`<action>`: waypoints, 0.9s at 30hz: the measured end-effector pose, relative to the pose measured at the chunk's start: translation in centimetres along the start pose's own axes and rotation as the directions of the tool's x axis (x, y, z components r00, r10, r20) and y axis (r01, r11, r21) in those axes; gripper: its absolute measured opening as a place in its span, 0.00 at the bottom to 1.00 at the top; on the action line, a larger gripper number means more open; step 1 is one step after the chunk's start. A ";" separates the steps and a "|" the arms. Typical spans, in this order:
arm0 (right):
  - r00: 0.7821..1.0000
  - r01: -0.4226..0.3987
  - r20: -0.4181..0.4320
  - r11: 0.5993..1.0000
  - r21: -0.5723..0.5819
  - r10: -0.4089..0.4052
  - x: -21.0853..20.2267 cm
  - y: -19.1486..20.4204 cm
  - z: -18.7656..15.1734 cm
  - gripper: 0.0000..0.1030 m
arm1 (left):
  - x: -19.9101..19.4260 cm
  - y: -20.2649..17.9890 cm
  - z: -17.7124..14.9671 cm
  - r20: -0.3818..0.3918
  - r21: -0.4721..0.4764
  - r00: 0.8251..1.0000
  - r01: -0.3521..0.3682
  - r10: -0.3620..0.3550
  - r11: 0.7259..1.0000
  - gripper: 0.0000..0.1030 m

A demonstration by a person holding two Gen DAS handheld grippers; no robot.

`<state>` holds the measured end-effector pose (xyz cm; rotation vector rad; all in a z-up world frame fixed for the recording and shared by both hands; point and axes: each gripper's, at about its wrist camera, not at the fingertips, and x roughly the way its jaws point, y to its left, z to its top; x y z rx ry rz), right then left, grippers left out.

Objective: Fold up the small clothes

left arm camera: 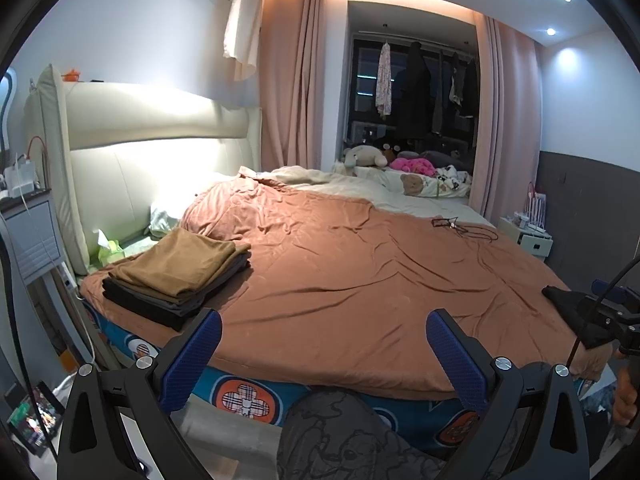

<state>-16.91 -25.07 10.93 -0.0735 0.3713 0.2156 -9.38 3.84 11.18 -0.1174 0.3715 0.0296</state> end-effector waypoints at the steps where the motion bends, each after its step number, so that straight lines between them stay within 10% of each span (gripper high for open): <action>1: 1.000 0.000 0.000 1.000 0.000 0.000 0.0 0.0 0.0 1.00 | 0.0 0.0 0.0 -0.001 0.000 1.000 0.000 0.000 1.000 1.00; 27: 1.000 -0.005 -0.010 1.000 -0.028 0.005 0.2 0.0 -0.2 1.00 | -0.2 -0.4 -0.8 0.003 0.002 1.000 0.004 -0.004 1.000 1.00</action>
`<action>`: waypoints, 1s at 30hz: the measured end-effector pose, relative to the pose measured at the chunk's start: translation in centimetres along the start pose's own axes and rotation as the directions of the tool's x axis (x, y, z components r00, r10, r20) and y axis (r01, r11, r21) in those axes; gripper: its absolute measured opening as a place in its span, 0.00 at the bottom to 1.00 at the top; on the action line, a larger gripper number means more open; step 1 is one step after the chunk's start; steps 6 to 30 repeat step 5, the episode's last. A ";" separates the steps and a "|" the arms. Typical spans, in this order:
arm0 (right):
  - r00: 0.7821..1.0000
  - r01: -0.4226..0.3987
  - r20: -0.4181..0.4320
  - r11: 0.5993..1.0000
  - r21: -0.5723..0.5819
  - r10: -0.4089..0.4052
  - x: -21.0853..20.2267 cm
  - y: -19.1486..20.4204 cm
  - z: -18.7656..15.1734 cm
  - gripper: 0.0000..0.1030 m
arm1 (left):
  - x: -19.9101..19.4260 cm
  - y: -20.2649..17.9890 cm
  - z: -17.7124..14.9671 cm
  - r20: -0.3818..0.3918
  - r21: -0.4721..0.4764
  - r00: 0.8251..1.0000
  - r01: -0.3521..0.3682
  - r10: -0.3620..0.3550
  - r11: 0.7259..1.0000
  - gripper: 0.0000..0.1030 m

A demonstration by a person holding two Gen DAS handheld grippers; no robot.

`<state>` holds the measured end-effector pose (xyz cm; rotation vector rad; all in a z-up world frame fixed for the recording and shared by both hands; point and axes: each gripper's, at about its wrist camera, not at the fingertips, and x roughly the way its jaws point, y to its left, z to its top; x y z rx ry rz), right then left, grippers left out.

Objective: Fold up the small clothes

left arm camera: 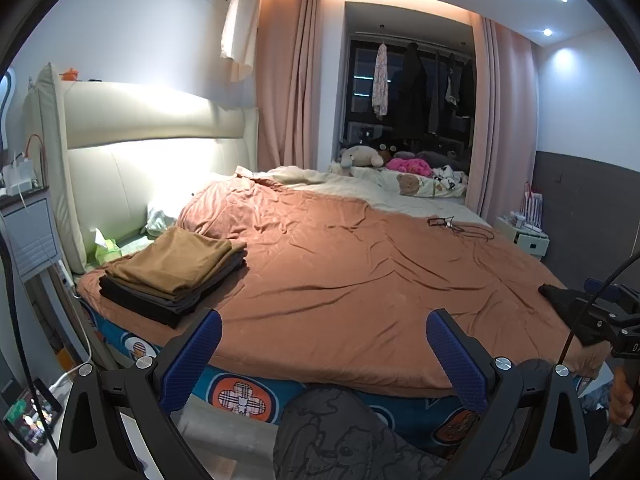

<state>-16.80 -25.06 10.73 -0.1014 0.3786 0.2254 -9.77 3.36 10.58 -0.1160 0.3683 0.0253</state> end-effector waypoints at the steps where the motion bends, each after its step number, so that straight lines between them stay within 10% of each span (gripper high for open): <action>1: 1.000 -0.001 0.000 1.000 0.000 0.001 0.0 -0.1 0.0 1.00 | 0.1 0.0 0.0 -0.002 -0.002 1.000 -0.001 0.001 1.000 1.00; 30: 1.000 -0.016 -0.006 1.000 0.001 0.016 0.1 -0.3 0.1 1.00 | 0.1 0.2 0.1 -0.002 -0.023 1.000 -0.009 0.009 1.000 1.00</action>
